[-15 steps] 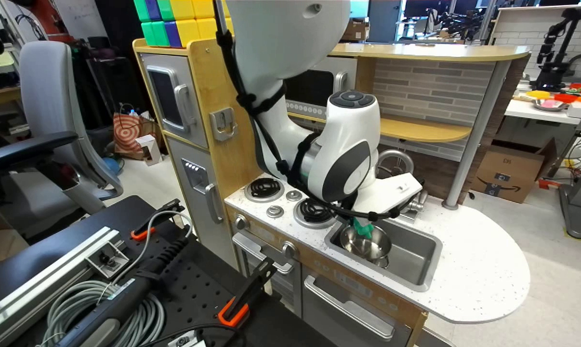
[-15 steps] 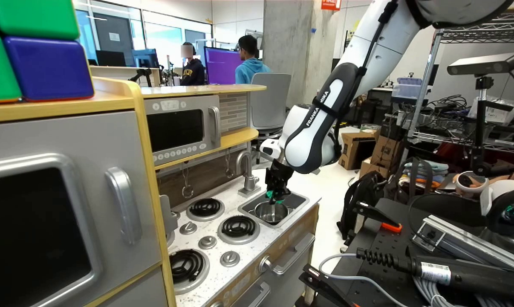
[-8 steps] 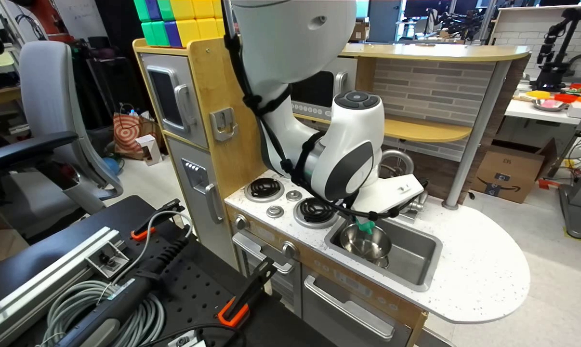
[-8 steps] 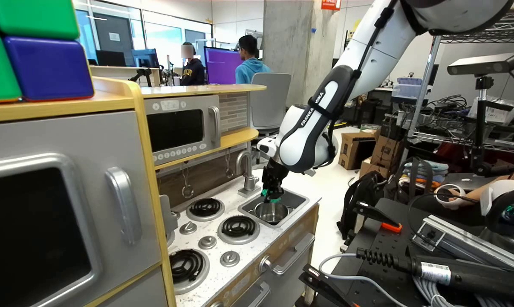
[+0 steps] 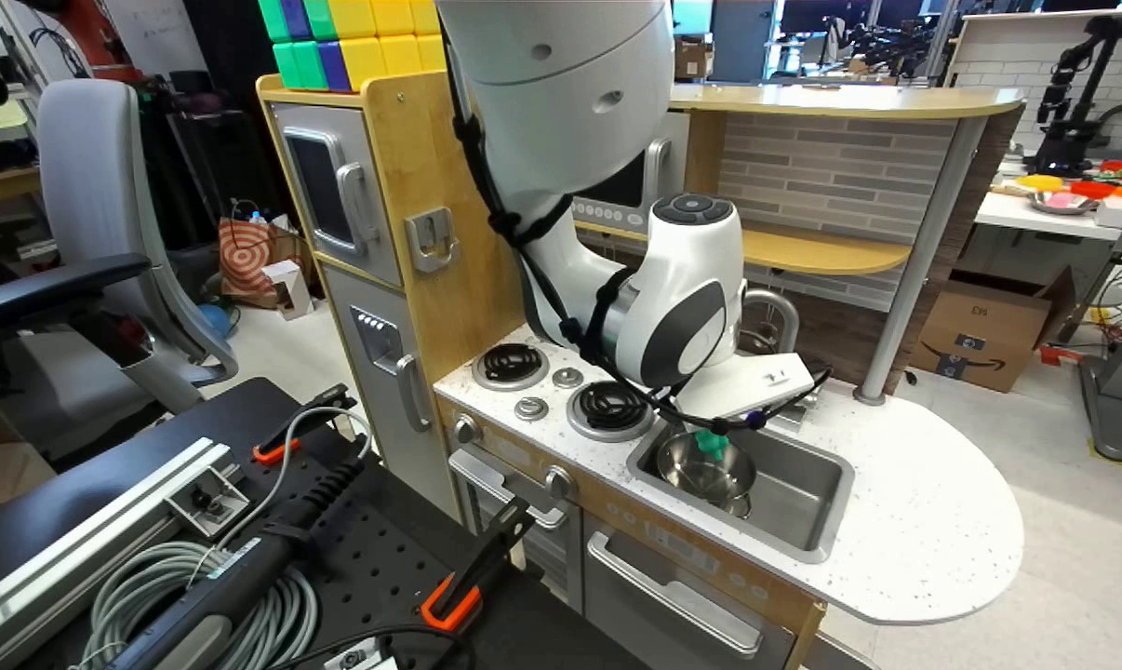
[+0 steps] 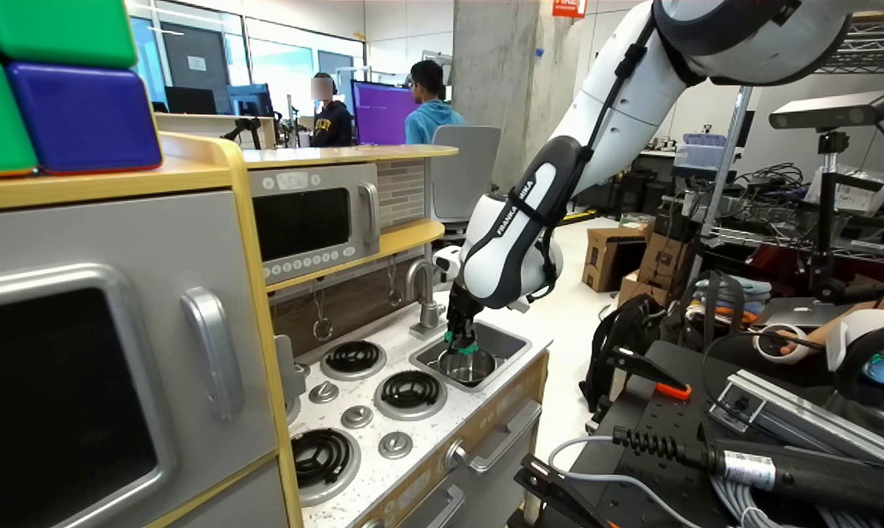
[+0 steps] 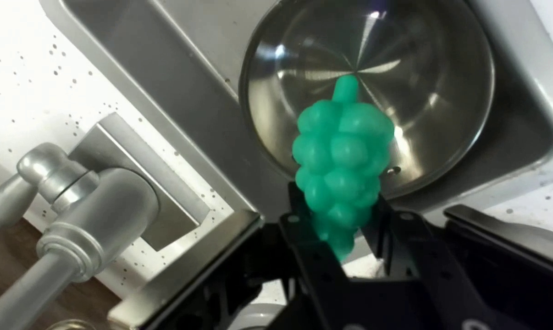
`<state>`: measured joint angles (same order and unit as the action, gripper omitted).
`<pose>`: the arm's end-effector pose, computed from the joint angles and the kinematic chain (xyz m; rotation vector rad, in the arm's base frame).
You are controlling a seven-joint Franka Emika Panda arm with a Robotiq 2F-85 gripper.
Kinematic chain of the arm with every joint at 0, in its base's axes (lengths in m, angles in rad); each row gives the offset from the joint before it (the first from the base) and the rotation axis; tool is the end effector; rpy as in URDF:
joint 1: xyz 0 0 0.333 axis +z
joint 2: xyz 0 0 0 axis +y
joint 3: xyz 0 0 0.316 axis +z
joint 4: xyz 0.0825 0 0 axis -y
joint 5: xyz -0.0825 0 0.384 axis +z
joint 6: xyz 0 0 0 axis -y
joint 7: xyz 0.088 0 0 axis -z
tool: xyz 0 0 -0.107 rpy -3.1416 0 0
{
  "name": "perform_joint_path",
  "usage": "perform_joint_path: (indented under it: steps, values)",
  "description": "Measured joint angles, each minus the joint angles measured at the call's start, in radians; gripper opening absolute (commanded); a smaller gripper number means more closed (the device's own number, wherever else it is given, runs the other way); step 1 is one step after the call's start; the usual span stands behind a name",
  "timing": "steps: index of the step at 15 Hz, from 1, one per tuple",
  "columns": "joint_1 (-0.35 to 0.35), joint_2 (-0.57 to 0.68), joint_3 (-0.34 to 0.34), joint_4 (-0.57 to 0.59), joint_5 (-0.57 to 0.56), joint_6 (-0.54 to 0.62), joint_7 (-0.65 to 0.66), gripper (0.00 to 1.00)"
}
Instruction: Put the grape toy inside the pot in the sink
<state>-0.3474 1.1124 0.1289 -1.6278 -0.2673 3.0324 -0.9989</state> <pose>0.6486 -0.1330 0.0061 2.6357 1.3601 0.4085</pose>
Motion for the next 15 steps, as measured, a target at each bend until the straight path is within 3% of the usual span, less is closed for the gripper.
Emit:
perform_joint_path:
  steps: [3, 4, 5, 10, 13, 15]
  values:
    - [0.024, 0.016, -0.025, 0.026, 0.000, -0.054, 0.030, 0.08]
    - [0.032, 0.020, -0.030, 0.035, 0.000, -0.079, 0.037, 0.57]
    - [0.040, 0.025, -0.035, 0.045, 0.000, -0.106, 0.044, 0.58]
    - [0.073, 0.041, -0.036, 0.077, 0.000, -0.205, 0.062, 0.94]
    - [0.059, 0.032, -0.016, 0.068, -0.003, -0.217, 0.003, 1.00]
    - [0.043, -0.022, 0.035, -0.013, -0.007, -0.218, -0.069, 1.00]
